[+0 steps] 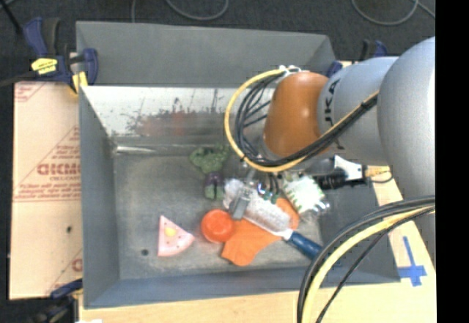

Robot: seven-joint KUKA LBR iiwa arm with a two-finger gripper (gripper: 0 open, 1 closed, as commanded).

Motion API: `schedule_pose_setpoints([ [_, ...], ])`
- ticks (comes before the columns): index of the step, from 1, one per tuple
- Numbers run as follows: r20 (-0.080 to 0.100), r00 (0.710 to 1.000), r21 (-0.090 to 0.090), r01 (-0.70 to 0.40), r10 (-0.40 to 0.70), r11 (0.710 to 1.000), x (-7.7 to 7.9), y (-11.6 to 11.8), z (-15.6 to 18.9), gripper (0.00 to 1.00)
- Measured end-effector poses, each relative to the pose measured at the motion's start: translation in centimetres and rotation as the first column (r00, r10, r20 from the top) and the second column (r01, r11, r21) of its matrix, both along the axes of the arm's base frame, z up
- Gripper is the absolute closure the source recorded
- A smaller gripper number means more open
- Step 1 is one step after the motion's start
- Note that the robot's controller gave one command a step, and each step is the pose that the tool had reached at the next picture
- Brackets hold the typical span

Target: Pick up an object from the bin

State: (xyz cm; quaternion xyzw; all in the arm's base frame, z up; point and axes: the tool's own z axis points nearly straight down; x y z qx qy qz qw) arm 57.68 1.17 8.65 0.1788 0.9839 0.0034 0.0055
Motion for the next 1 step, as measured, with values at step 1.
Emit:
schedule_pose_setpoints([
  [1,0.003,0.995,0.001,0.097,-0.097,0.995,7.45,5.54,-1.52,1.0],
])
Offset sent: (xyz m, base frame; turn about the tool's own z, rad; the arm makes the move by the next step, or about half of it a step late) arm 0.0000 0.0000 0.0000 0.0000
